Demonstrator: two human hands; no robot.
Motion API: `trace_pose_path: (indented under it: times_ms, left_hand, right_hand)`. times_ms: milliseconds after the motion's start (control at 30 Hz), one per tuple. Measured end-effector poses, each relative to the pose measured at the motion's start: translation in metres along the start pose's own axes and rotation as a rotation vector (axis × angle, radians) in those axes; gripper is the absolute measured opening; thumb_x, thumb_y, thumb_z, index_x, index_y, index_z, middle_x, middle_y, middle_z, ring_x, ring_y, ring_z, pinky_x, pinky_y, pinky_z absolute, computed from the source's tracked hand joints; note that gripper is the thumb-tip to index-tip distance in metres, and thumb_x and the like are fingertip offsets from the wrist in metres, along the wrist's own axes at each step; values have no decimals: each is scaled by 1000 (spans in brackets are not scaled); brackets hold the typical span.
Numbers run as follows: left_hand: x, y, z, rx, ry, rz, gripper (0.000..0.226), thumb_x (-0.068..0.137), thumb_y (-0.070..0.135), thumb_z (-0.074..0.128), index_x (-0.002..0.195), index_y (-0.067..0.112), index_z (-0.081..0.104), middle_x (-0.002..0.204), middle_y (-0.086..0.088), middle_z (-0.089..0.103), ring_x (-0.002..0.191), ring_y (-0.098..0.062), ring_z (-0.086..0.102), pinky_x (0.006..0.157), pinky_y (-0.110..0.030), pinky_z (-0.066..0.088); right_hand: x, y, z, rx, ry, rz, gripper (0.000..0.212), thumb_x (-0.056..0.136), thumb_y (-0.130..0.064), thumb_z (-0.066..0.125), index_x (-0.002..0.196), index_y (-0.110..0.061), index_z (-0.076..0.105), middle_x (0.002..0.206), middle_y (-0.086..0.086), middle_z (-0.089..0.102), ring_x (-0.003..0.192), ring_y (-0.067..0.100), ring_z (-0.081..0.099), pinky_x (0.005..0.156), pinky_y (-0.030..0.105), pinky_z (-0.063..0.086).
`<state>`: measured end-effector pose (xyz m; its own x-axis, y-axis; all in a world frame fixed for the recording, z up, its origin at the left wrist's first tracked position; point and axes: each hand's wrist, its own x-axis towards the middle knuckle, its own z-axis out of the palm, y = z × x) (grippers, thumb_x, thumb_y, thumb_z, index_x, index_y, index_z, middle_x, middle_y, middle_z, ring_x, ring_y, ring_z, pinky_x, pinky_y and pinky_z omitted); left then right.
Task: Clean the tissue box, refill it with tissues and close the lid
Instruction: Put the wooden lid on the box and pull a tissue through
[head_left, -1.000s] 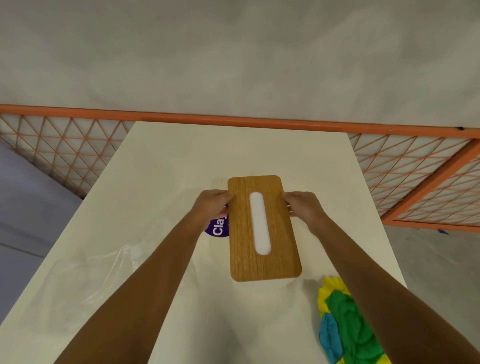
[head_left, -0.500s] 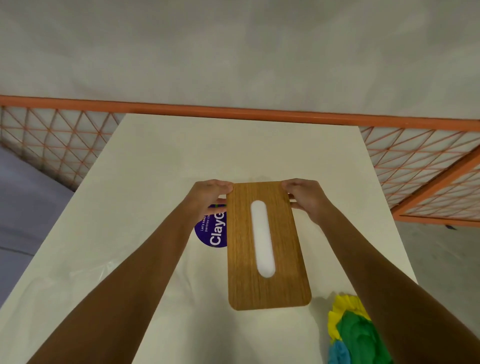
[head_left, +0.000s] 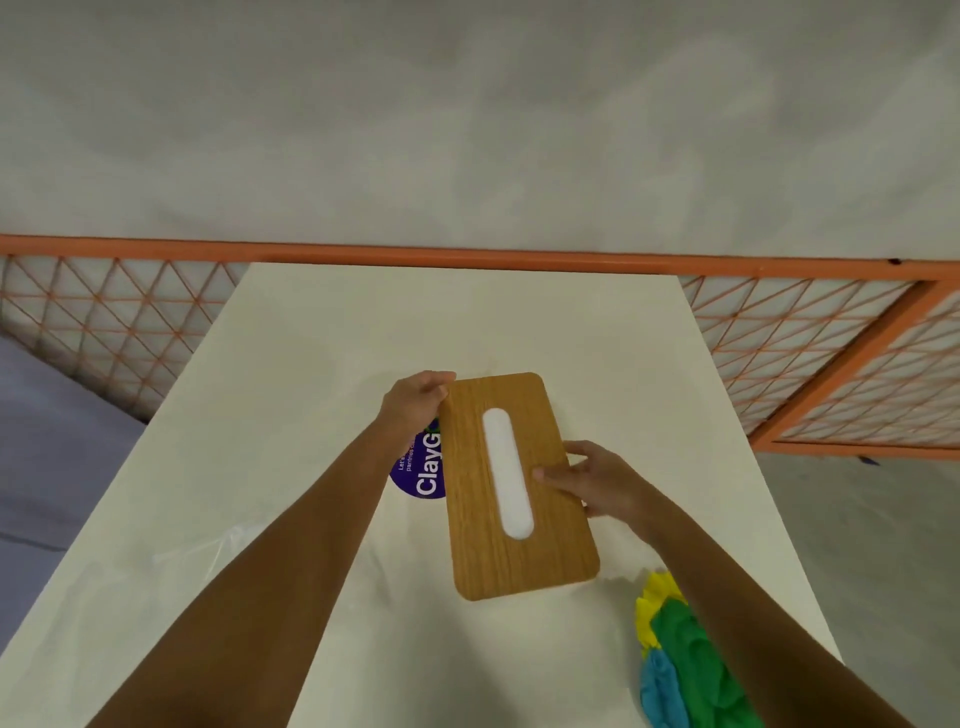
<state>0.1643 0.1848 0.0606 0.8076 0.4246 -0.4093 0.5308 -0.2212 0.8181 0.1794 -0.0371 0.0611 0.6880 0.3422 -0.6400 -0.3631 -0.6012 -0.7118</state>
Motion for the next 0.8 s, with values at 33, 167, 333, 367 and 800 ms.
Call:
trace_pose_path:
  times_ms: [33,167,333,367,800]
  left_hand:
    - [-2,-2,-3,31,2,4,30,96,22,48,125,22,56,128,-6,57,110,-29,58,98,-42,48]
    - [-10,-13,-15,53,31,-20,30,96,21,49,124,15,55,126,-12,58,111,-32,57,95,-43,49]
    - [-32,-23,-30,124,113,-16,31,97,19,44,123,6,55,125,-15,58,116,-33,54,101,-43,45]
    - [-36,-24,-33,165,136,-15,31,98,19,43,123,5,56,125,-15,58,116,-33,53,103,-43,43]
    - [-74,-41,-68,327,-42,-113,50,80,11,69,125,3,50,117,-14,63,106,-27,62,98,-35,48]
  right_hand:
    - [-11,10,3,-8,-37,46,77,78,-37,70,142,-19,30,111,4,58,99,19,59,77,29,52]
    - [-40,41,17,21,-25,156,87,71,-46,73,141,-20,29,117,5,55,96,20,59,76,32,56]
    - [-58,47,35,295,40,225,51,73,-45,73,104,-7,56,101,19,61,84,31,66,74,38,58]
    - [-58,43,37,369,44,218,47,75,-40,72,101,-6,56,101,22,62,84,32,66,72,38,58]
    - [-23,8,39,263,418,-99,49,87,-15,59,134,-12,45,130,8,55,116,26,54,97,35,44]
